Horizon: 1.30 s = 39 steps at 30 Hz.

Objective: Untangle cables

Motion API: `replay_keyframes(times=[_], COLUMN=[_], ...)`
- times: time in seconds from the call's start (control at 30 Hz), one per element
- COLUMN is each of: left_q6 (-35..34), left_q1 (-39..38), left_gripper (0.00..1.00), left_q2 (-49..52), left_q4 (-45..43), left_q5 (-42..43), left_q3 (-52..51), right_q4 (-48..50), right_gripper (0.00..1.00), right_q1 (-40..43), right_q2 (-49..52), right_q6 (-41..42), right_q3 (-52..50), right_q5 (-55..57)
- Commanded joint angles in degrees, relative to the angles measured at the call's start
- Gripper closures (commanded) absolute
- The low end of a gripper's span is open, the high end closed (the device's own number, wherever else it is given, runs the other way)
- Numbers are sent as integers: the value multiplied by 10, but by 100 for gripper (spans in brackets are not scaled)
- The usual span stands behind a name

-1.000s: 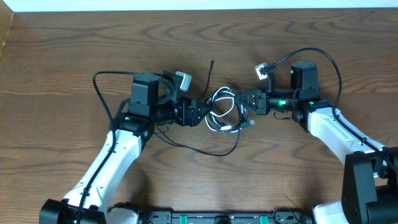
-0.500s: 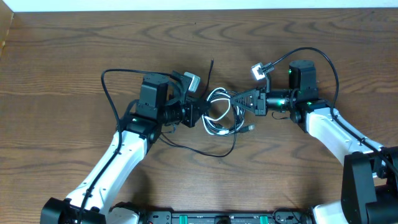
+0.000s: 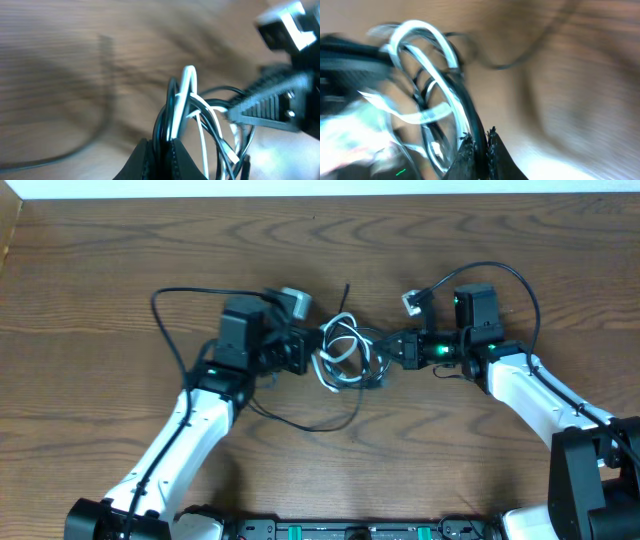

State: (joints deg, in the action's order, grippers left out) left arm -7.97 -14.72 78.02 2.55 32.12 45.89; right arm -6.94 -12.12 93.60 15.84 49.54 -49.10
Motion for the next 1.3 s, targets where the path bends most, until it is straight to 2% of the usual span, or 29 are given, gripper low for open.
replay_keyframes(times=[0.0,0.17,0.3,0.37,0.47,0.57,0.7,0.87,1.07,1.27], left_q6=[-24,-65,-70,-89,-176,-204,-204,-204,-204,-204], left_q1=[46,72,79,86,105,119,122,125,127,127], left_gripper=[93,93,92,92,92,93,93,92,92,92], left_q2=[0,0,0,0,0,1,1,1,1,1], left_q4=[-5,-5,-5,-4,5,17,29,61,109,137], left_q5=[-61,-61,-66,-99,-195,-223,-238,-353,-325,-326], left_q3=[3,3,3,3,3,3,3,3,3,3], right_q4=[-31,-79,-86,-97,-127,-132,-128,-135,-134,-130], right_gripper=[99,99,99,99,99,99,99,99,99,99], right_q1=[12,12,12,12,18,31,38,55,61,61], right_q2=[-8,-8,-8,-8,-10,-12,-12,-19,-24,-24], right_q6=[-6,32,39,39,65,86,82,82,82,82], right_q3=[0,0,0,0,0,0,0,0,0,0], right_q5=[210,351,385,424,508,493,479,495,414,410])
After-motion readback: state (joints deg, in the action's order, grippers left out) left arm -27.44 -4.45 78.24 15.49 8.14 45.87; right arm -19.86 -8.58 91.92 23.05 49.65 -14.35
